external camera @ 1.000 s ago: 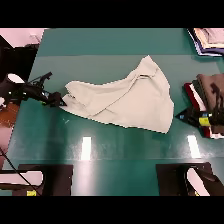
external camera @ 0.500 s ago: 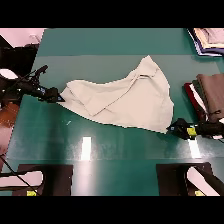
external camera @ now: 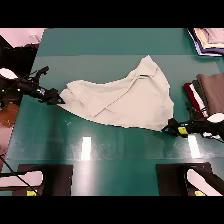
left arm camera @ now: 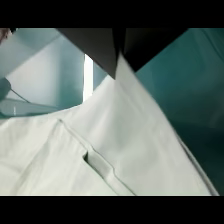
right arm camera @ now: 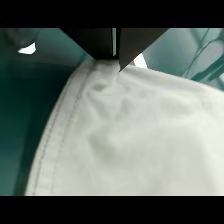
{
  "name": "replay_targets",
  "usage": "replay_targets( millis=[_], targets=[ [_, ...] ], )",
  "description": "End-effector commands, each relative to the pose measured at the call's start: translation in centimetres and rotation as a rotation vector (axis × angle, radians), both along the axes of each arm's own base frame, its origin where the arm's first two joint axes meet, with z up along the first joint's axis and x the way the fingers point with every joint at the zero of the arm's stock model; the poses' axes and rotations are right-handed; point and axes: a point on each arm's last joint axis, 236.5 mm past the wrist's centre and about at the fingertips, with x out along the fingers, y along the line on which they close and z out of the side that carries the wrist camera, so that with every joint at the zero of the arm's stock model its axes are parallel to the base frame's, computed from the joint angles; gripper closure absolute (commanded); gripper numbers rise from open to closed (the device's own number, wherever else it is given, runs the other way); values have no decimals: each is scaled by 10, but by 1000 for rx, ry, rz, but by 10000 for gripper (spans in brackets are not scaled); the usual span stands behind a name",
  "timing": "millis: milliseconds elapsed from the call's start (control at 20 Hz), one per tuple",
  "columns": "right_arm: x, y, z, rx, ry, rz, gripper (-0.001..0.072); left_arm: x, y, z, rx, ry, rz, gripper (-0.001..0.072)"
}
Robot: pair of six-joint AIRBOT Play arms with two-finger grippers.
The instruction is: Fold the shirts.
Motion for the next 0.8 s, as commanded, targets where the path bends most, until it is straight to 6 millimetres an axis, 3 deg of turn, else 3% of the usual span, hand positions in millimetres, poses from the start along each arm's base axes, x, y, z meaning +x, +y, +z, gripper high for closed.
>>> replay_targets(
  millis=[0, 100, 200, 300, 350, 450, 600, 650, 750],
  targets=[
    [13, -4, 33, -4, -103, -11, 694, -37, -9, 9, -53, 127, -93, 687],
    [30, -15, 71, -28, -198, -16, 696, -52, -14, 16, -87, 174, -133, 688],
    [49, -26, 112, -59, -298, -20, 697, -45, -21, 27, -116, 131, -117, 688],
    [63, -30, 155, -86, -389, 3, 698, -28, -34, 57, -187, 32, -89, 688],
    [72, -30, 180, -98, -446, 15, 699, -16, -43, 84, -241, -44, -78, 688],
    [88, -31, 235, -146, -575, 35, 699, 8, -61, 158, -364, -242, -58, 688],
    [105, -36, 339, -241, -828, 33, 699, 33, -71, 304, -471, -638, 13, 688],
    [107, -37, 379, -277, -917, 36, 699, 36, -67, 349, -452, -780, 45, 688],
    [101, -37, 454, -351, -1086, 41, 699, 21, -59, 441, -397, -1075, 80, 688]
  ],
)
